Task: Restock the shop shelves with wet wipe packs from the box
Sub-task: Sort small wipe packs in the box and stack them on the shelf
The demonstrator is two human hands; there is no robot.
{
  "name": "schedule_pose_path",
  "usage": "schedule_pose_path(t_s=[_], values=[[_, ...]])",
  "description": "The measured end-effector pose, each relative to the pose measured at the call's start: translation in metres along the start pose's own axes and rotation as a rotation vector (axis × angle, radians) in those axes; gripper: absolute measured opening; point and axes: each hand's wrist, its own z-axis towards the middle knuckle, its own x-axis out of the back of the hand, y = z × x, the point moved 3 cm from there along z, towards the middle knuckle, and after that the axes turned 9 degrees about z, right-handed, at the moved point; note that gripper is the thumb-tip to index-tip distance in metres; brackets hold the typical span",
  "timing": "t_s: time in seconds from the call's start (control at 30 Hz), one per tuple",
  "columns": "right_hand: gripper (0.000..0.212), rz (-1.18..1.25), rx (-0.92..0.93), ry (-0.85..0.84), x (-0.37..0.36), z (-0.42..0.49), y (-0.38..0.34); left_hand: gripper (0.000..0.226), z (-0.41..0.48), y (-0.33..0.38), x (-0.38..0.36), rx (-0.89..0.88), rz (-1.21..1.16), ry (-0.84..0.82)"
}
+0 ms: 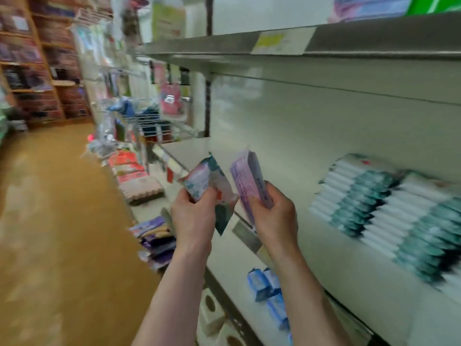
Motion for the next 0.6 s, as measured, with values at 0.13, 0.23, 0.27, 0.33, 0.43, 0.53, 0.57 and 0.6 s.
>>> schedule_pose_path(t_s=[0.13, 0.23, 0.27, 0.33, 0.43, 0.53, 0.57, 0.6], values=[[0.012, -0.097, -0.030, 0.049, 0.014, 0.033, 0.009, 0.014, 0.026, -0.007, -0.045, 0.023, -0.030, -0.132], [0.016, -0.164, -0.046, 0.075, 0.016, 0.056, 0.017, 0.014, 0.049, -0.011, -0.071, 0.050, -0.017, -0.222], [0.016, -0.185, -0.053, 0.088, 0.016, 0.062, 0.019, 0.013, 0.057, -0.011, -0.078, 0.054, -0.006, -0.247], [0.014, -0.229, -0.072, 0.118, 0.014, 0.075, 0.025, 0.011, 0.073, -0.012, -0.093, 0.069, 0.024, -0.305], [0.014, -0.300, -0.118, 0.144, 0.010, 0.094, 0.036, 0.009, 0.095, -0.013, -0.112, 0.109, 0.072, -0.430], [0.015, -0.362, -0.154, 0.170, 0.006, 0.112, 0.048, 0.006, 0.115, -0.018, -0.128, 0.134, 0.113, -0.551], [0.015, -0.416, -0.161, 0.169, 0.005, 0.117, 0.051, 0.007, 0.120, -0.020, -0.133, 0.150, 0.116, -0.588], [0.015, -0.484, -0.169, 0.165, 0.003, 0.123, 0.054, 0.009, 0.125, -0.023, -0.138, 0.170, 0.114, -0.625]])
